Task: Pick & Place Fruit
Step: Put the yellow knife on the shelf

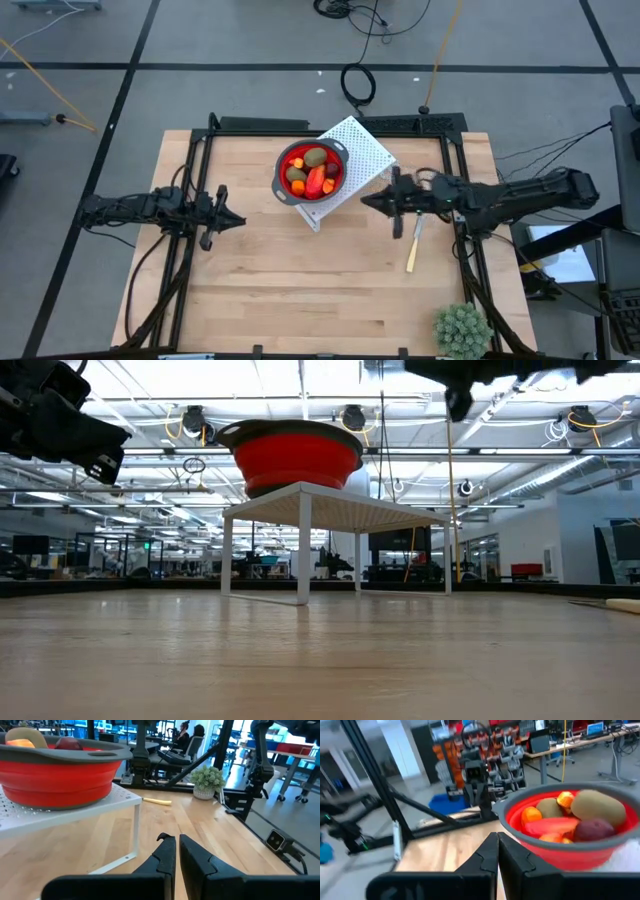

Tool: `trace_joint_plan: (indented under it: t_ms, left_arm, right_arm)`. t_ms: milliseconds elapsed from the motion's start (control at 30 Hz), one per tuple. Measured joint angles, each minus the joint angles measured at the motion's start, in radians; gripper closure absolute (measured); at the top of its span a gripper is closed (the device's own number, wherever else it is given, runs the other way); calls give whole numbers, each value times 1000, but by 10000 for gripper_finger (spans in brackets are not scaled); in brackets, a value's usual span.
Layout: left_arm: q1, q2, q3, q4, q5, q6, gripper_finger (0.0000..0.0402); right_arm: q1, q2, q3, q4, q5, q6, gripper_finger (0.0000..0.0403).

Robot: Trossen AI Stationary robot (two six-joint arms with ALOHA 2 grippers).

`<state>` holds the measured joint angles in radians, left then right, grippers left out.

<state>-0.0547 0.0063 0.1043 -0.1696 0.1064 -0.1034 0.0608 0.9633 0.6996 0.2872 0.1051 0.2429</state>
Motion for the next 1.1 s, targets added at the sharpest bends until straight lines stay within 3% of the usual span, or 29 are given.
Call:
trace_joint_plan:
  t_ms: [267,600,833,1100]
  left_arm:
    - [0,0,0,1,-2,47,380]
    - [0,0,0,1,-60,49,380]
    - [0,0,0,1,-109,48,380]
    - [0,0,0,-10,-117,50,380]
  right_arm:
    - [15,-224,-109,-51,-1,29,402]
    - [14,-417,-81,-515,51,222,403]
    - [14,-366,80,-934,48,430,403]
    - [27,-158,265,-1267,-60,641,403]
